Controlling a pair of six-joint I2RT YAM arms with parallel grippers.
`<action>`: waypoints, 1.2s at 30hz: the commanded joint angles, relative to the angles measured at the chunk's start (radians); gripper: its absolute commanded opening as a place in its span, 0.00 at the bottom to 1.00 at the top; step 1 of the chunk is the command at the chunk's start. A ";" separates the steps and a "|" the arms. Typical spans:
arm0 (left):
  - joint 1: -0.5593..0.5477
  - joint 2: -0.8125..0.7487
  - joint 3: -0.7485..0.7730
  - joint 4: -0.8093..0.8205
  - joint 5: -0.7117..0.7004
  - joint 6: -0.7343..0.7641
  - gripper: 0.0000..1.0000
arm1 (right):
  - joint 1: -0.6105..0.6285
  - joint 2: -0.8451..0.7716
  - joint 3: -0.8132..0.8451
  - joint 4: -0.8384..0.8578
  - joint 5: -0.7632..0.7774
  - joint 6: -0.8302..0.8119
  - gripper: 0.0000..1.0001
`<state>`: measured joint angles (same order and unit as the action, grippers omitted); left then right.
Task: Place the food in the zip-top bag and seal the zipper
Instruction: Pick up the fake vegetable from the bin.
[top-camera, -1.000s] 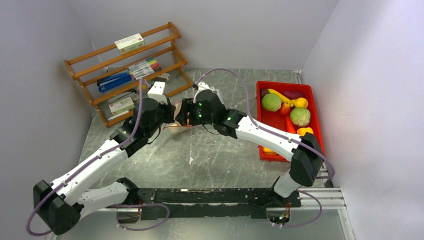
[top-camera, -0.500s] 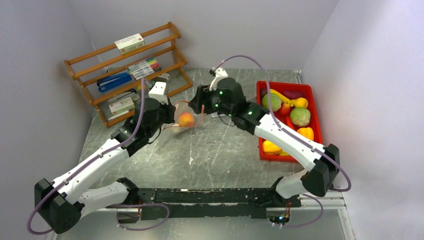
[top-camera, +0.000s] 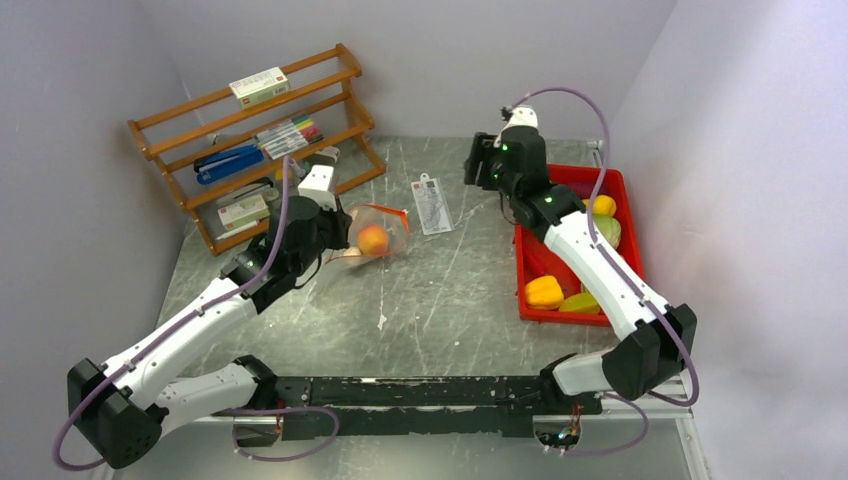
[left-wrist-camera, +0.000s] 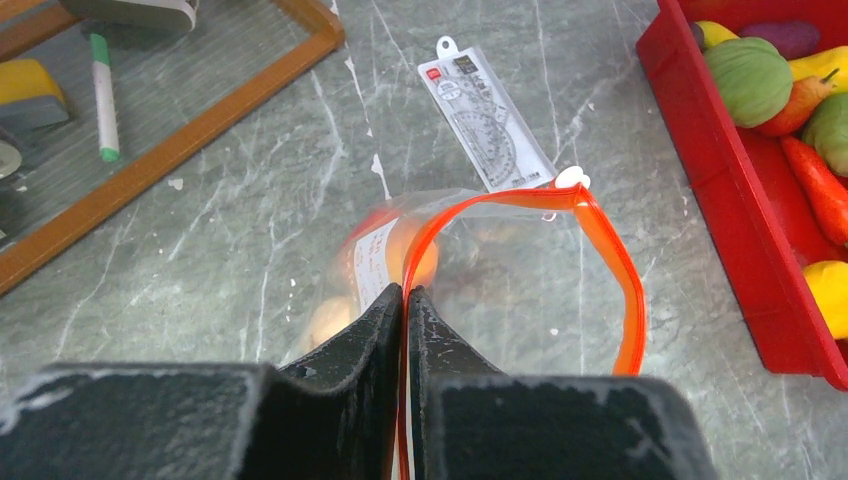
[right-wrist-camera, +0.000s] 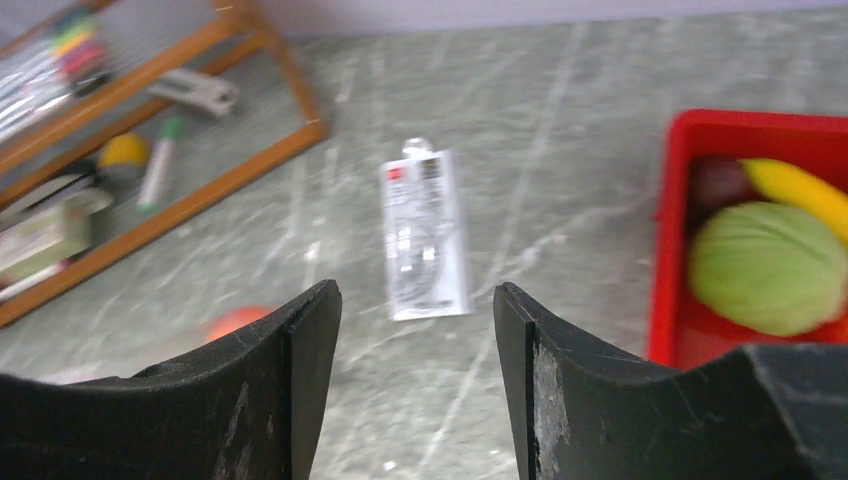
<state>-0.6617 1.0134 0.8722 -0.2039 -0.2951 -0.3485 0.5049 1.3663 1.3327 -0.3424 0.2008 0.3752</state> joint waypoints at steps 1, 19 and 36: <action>0.004 -0.021 0.021 -0.008 0.049 -0.006 0.07 | -0.097 0.031 -0.029 -0.017 0.106 -0.059 0.58; 0.004 -0.027 0.025 -0.025 0.097 0.001 0.07 | -0.378 0.216 -0.102 0.035 0.122 -0.082 0.56; 0.004 -0.051 -0.003 -0.012 0.097 -0.005 0.07 | -0.500 0.266 -0.077 0.039 0.138 -0.097 0.60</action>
<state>-0.6617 0.9920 0.8722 -0.2291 -0.2169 -0.3485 0.0433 1.6379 1.2617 -0.3107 0.3058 0.2836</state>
